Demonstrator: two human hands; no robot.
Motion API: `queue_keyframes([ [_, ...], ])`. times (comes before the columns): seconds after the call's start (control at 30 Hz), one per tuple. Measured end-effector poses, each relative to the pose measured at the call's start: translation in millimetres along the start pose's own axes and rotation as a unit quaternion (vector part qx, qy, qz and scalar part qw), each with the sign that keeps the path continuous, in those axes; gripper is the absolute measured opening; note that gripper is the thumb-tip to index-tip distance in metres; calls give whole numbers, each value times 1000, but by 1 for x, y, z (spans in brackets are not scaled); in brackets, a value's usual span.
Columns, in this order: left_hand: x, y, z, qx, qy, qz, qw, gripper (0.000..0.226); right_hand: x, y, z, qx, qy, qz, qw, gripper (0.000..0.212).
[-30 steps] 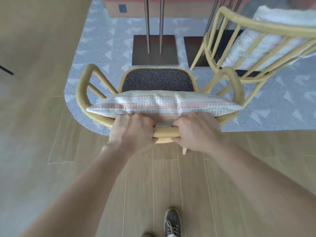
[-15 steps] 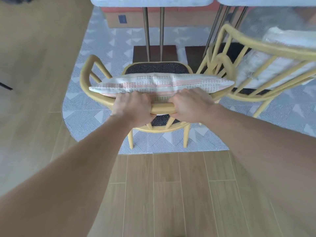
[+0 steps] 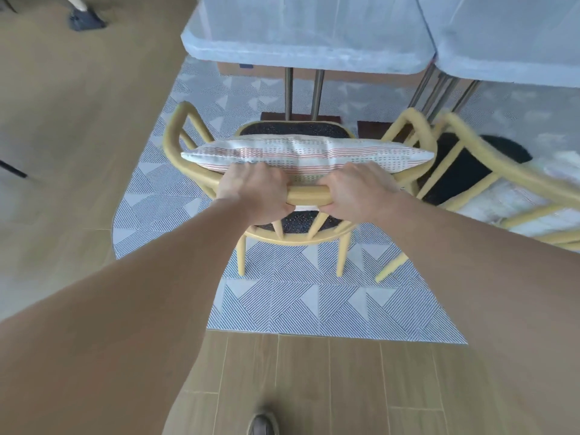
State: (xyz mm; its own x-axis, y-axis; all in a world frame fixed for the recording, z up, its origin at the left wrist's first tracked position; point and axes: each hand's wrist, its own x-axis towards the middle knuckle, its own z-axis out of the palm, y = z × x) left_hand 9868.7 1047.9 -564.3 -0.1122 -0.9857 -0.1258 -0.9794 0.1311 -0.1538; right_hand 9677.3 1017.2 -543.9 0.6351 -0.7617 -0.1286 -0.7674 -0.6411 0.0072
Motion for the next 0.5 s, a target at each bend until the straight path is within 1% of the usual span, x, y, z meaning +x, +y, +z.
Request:
queue_keyframes([
  [0.13,18,-25,-1,21,-10,13,1000,32,24,-4,-5,2,7,-7,1000,24],
  [0.23,17,-33,-2,21,-51,26,998,35,26,-11,-6,4,-2,-11,1000,28],
  [0.4,26,-36,-16,-17,-142,77,987,38,26,-9,-10,27,-22,-12,999,25],
  [0.5,30,-37,-14,-20,-136,79,987,34,28,-9,-7,19,-15,-13,1000,24],
])
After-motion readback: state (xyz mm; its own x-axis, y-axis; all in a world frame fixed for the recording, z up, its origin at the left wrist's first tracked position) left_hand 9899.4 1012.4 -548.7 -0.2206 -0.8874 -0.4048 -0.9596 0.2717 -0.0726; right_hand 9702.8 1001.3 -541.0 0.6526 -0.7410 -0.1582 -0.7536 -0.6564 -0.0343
